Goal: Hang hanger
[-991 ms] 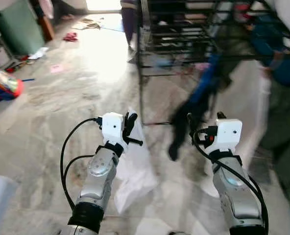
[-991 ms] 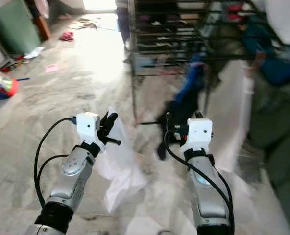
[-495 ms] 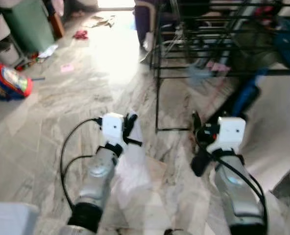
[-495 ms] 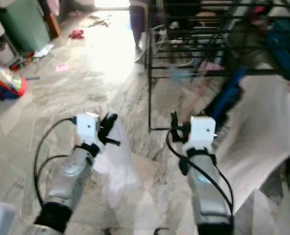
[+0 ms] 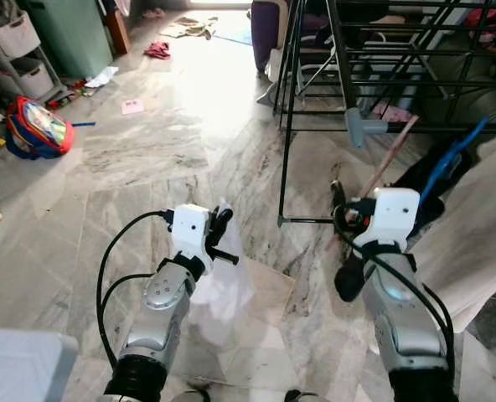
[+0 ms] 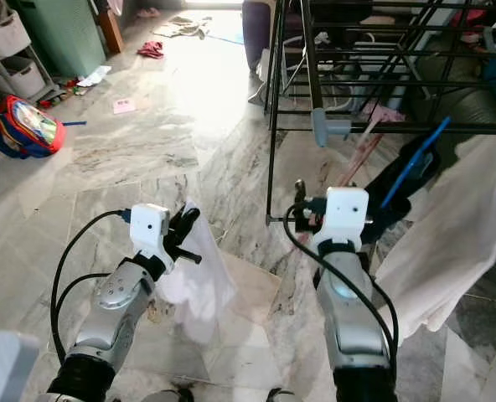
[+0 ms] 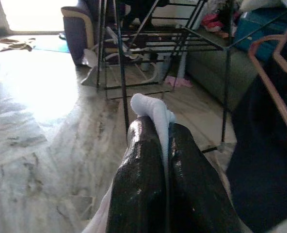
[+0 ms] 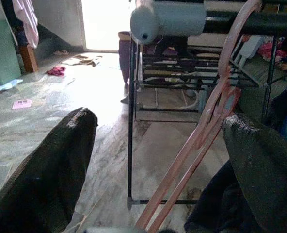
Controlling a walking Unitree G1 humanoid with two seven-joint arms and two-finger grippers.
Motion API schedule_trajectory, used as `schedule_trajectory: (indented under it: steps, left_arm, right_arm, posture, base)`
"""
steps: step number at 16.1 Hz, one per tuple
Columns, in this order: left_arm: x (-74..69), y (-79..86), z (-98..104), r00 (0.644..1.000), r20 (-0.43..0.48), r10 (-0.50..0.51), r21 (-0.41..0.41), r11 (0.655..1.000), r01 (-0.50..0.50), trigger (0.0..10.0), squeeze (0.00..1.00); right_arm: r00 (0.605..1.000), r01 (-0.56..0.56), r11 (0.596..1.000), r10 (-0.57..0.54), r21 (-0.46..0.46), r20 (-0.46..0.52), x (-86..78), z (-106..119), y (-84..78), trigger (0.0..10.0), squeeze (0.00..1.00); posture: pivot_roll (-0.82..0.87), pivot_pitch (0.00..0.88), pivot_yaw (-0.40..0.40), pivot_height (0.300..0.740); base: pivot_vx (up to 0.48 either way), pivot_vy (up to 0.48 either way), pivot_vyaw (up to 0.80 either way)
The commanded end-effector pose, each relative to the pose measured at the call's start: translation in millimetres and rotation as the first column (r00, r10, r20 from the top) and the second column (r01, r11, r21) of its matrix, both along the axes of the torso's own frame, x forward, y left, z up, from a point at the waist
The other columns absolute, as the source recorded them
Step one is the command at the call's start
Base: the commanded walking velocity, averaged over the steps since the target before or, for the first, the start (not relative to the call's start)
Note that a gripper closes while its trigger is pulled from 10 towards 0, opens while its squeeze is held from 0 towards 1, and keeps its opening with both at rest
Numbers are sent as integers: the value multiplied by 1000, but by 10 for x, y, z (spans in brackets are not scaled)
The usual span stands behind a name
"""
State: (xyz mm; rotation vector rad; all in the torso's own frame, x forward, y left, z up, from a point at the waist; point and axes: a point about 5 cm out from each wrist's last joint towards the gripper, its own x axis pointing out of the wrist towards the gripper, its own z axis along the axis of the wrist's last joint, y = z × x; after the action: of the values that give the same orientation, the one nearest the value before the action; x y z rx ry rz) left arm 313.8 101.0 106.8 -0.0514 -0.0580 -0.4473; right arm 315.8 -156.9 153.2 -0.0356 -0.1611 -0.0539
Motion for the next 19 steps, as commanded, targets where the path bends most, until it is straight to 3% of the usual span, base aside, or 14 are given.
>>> schedule_trajectory:
  steps: [1,3,7,14,19]
  left_arm:
    - [-36,-34,58,998,27,-50,-2,999,50,10000,0]
    - [-55,-26,55,997,24,-71,8,997,71,10000,0]
    - [-86,-66,36,991,3,-132,14,991,132,10000,0]
    - [-116,-133,35,986,-3,-167,11,986,167,10000,0]
    - [-120,-142,20,985,-13,-170,12,985,170,10000,0]
  right_arm:
    - [999,32,999,-32,-10,-1,29,14,-37,10000,0]
    - [992,114,992,-117,-61,-53,73,-42,-97,10000,0]
    - [978,144,990,-141,4,-154,244,-81,-105,10000,0]
    - [969,159,987,-156,1,-190,555,51,-107,10000,0]
    - [947,235,972,-228,4,-228,583,11,-255,10000,0]
  posture:
    - [45,213,11,740]
    - [49,221,13,740]
    - [43,239,17,740]
    - [43,244,1,740]
    - [50,233,-8,740]
  base:
    - [0,0,0]
    - [0,0,0]
    - [0,0,0]
    - [0,0,0]
    - [0,0,0]
